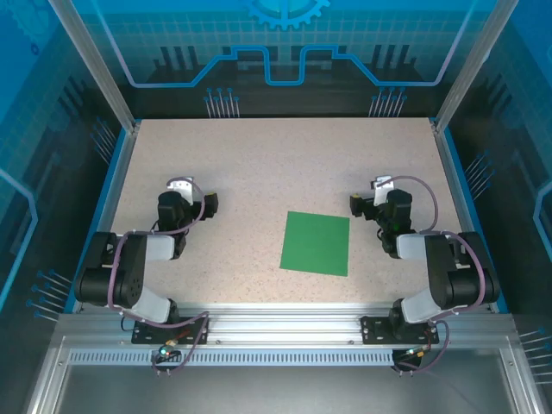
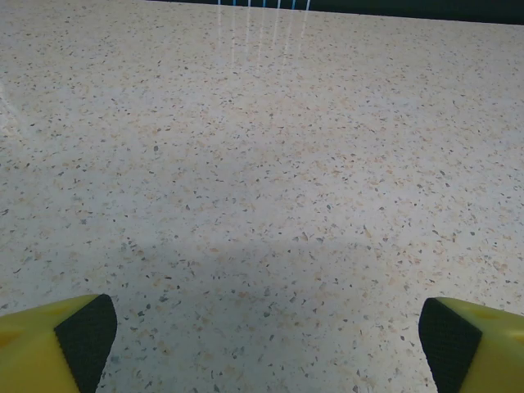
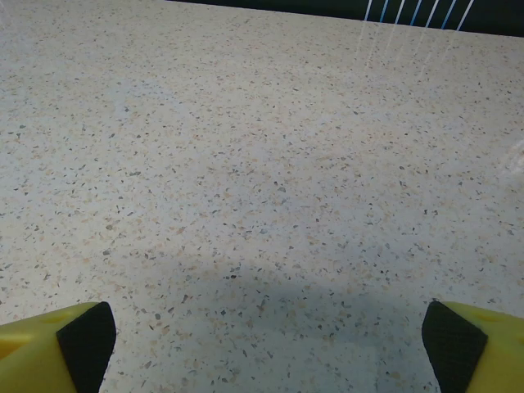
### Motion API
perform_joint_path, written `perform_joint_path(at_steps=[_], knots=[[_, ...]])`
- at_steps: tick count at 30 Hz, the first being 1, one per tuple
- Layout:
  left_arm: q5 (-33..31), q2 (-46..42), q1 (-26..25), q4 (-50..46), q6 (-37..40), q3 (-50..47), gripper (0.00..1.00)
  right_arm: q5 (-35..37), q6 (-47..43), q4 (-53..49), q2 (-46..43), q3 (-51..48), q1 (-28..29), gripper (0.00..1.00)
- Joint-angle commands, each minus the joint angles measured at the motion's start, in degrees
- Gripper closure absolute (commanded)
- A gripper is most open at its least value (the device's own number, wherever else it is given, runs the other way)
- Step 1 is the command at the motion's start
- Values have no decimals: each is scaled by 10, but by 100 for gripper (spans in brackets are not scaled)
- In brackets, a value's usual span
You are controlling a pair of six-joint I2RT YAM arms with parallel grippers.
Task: Fold a paper plane with a square sheet of paper (fold left side to right side)
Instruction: Move the square sheet of paper to the center of the table.
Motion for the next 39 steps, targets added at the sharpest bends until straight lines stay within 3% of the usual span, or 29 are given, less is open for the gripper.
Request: perform_joint_path(at_steps=[1,30,36,39], knots=[[-1,1,2,2,-1,11,1,2,0,17,2,8,2,0],[0,-1,3,2,-4,11,1,-3,1,18,1,8,0,0],[-33,-127,2,-135,-18,38,1,-1,9,-90,-53,46,-6,0],[-42,-193,3,-171,-71,47,1,17,18,-163,-102,65,-3,0]])
